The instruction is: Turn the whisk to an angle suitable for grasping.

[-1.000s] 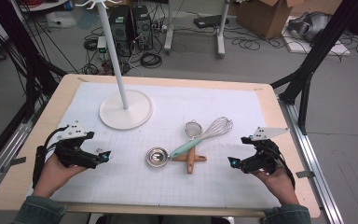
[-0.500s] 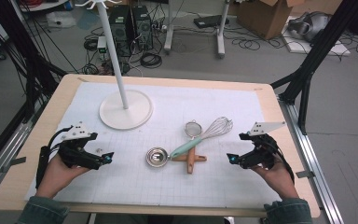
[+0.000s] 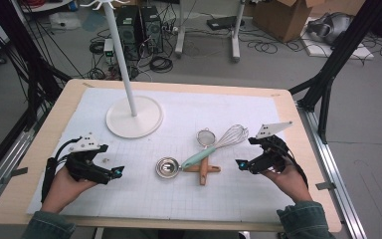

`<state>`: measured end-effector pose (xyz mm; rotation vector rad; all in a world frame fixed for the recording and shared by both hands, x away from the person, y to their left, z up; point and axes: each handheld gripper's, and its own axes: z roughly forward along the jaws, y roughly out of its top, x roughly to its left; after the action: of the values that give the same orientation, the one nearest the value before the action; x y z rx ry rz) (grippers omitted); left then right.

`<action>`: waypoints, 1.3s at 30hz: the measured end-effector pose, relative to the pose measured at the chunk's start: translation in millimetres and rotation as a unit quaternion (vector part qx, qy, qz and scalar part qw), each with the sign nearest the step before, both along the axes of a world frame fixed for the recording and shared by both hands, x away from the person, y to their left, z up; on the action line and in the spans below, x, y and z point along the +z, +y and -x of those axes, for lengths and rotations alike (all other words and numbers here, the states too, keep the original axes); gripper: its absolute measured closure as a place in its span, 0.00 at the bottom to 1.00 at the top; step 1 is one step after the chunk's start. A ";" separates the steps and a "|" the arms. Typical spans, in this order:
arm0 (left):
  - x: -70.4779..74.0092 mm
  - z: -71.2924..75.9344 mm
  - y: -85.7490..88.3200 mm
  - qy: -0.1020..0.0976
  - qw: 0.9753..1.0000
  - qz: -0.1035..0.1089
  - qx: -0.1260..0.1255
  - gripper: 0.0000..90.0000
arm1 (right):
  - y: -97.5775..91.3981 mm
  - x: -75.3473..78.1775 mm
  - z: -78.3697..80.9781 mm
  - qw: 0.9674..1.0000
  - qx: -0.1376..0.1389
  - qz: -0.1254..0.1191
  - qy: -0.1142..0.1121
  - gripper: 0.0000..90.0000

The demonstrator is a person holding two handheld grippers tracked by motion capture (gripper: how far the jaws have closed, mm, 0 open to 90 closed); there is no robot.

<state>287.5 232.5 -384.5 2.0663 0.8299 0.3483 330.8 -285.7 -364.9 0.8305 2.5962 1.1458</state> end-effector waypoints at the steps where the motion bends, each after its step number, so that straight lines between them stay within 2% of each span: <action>1: 0.0 0.0 0.0 0.000 1.000 0.000 0.000 0.03 | 1.3 0.3 -0.8 1.000 0.002 -0.002 0.001 0.05; 3: 0.5 0.5 -1.5 0.001 1.000 0.001 -0.004 0.05 | 3.0 0.7 -2.9 1.000 0.014 -0.003 0.005 0.21; 4: 0.8 1.0 -3.1 0.002 1.000 0.001 -0.009 0.07 | 4.2 0.4 -3.7 1.000 0.020 -0.002 0.010 0.25; 6: 0.2 1.2 -5.7 0.003 1.000 0.003 -0.012 0.08 | 7.6 -0.7 -5.8 0.999 0.026 0.007 0.016 0.16; 13: -1.7 0.6 -15.6 0.006 1.000 0.001 -0.024 0.11 | 17.1 2.3 -13.4 0.999 0.042 0.019 0.018 0.18; 20: -1.0 -1.8 -27.0 0.011 0.999 0.005 -0.039 0.15 | 30.3 8.4 -25.6 0.997 0.070 0.035 0.018 0.20; 25: 1.1 -1.8 -30.8 0.009 0.999 0.006 -0.045 0.18 | 38.2 10.5 -33.6 0.996 0.085 0.035 0.019 0.21; 31: 4.2 -2.5 -35.1 0.007 0.999 0.008 -0.050 0.18 | 53.1 16.3 -41.5 0.991 0.123 0.037 0.021 0.25; 39: 2.2 -3.1 -37.7 0.008 0.999 0.013 -0.051 0.18 | 63.4 18.2 -47.0 0.987 0.150 0.048 0.026 0.26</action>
<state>290.5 194.7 -382.3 2.0813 0.7309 0.2648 377.8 -222.4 -346.7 0.4668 2.8663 1.0677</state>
